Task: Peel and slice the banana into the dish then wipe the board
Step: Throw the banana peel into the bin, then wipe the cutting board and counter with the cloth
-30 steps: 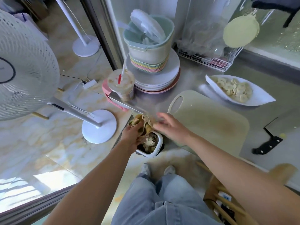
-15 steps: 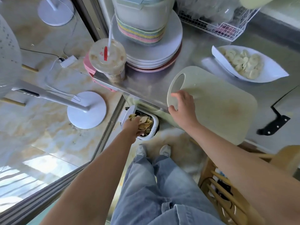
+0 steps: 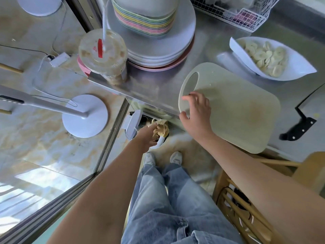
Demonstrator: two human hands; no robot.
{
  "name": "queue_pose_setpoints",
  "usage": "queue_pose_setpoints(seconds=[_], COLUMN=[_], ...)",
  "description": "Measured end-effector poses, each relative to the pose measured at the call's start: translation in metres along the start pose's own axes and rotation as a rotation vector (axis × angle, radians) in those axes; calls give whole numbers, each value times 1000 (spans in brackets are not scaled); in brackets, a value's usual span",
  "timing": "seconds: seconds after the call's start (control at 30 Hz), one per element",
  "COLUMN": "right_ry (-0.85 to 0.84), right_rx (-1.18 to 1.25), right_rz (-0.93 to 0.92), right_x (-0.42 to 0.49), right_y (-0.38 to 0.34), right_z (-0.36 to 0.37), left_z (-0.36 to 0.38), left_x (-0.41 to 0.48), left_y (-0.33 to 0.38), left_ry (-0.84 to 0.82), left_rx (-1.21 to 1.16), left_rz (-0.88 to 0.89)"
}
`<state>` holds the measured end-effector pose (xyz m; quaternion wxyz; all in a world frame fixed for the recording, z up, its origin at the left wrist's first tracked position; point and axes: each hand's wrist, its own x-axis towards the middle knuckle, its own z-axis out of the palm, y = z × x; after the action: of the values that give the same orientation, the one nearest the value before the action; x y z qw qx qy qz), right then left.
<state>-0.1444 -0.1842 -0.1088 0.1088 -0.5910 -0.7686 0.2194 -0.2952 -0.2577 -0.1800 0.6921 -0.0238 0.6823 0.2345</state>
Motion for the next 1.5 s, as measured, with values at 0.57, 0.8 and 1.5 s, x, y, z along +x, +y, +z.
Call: queue_pose_setpoints(seconds=[0.57, 0.8, 1.5], right_ry=[-62, 12, -557], right_rx=[176, 80, -181], right_rz=[-40, 194, 202], right_x=[4, 0, 57], right_y=[9, 33, 137], right_z=[-14, -60, -139], left_z=[18, 60, 163], left_x=[-67, -99, -76], left_y=[24, 57, 145], left_ry=[362, 328, 285], left_rx=[621, 871, 1679], left_rz=[679, 1089, 784])
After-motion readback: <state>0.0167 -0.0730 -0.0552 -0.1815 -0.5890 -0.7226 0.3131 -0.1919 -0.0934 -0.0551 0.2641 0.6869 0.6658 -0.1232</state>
